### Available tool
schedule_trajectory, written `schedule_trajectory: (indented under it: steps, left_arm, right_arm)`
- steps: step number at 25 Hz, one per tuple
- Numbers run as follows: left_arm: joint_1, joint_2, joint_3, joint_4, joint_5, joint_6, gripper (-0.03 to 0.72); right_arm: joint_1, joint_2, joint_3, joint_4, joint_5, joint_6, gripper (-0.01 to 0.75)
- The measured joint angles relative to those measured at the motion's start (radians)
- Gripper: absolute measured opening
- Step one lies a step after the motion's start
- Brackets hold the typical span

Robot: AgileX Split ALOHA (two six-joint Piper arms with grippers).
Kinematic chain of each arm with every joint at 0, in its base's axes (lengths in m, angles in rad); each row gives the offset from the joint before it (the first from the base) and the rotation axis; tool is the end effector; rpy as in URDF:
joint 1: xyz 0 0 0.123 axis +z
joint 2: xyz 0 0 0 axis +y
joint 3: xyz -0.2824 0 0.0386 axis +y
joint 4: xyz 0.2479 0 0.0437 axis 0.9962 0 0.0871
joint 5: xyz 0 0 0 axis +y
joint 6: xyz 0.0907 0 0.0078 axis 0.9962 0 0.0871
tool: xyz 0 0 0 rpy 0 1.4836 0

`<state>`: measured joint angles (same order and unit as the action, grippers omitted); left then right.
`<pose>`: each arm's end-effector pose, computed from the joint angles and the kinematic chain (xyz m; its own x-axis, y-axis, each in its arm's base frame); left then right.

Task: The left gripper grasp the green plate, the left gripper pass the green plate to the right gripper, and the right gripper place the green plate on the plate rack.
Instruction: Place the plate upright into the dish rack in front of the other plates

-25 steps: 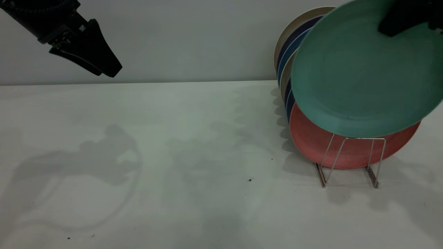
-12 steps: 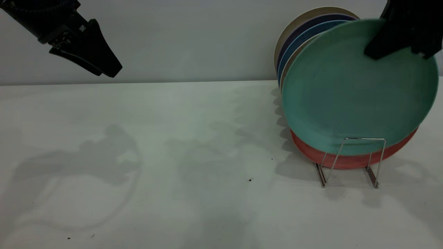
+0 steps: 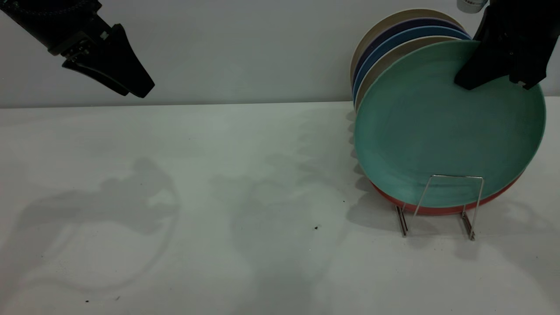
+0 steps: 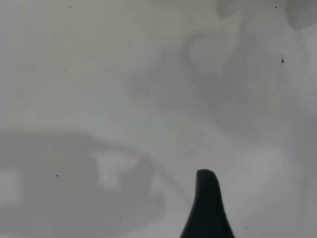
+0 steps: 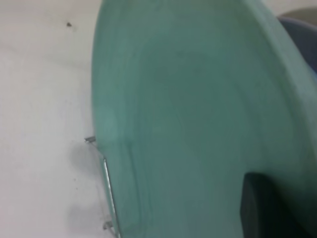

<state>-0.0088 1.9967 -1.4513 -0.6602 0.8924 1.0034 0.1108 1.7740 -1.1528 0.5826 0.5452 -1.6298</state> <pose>0.4124 -0.0471 0.1975 -0.7178 0.4656 -0.5177 0.6345 0.7435 -0.2111 0.3635 0.0666 0.2095 -0.1351 -0.8817 -0.4521 -0.8663 0.3266 -0.3779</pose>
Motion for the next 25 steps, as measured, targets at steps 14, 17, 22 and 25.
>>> schedule_trajectory:
  steps: [14,17,22,25]
  left_arm:
    - [0.0,0.0,0.0,0.0,0.0,0.0,0.592]
    - [0.0,0.0,0.0,0.0,0.001,0.0,0.592]
    - [0.0,0.0,0.0,0.0,0.003,0.001,0.592]
    - [0.003,-0.005,0.0,0.0,0.022,-0.003,0.592]
  right_arm:
    - [-0.001,-0.002,0.0,0.003,0.053,0.107,0.443]
    - [-0.001,-0.02,0.001,0.0,0.088,0.132,0.449]
    - [-0.001,-0.085,0.001,-0.005,0.154,0.157,0.448]
    - [-0.001,-0.146,0.001,-0.008,0.214,0.201,0.448]
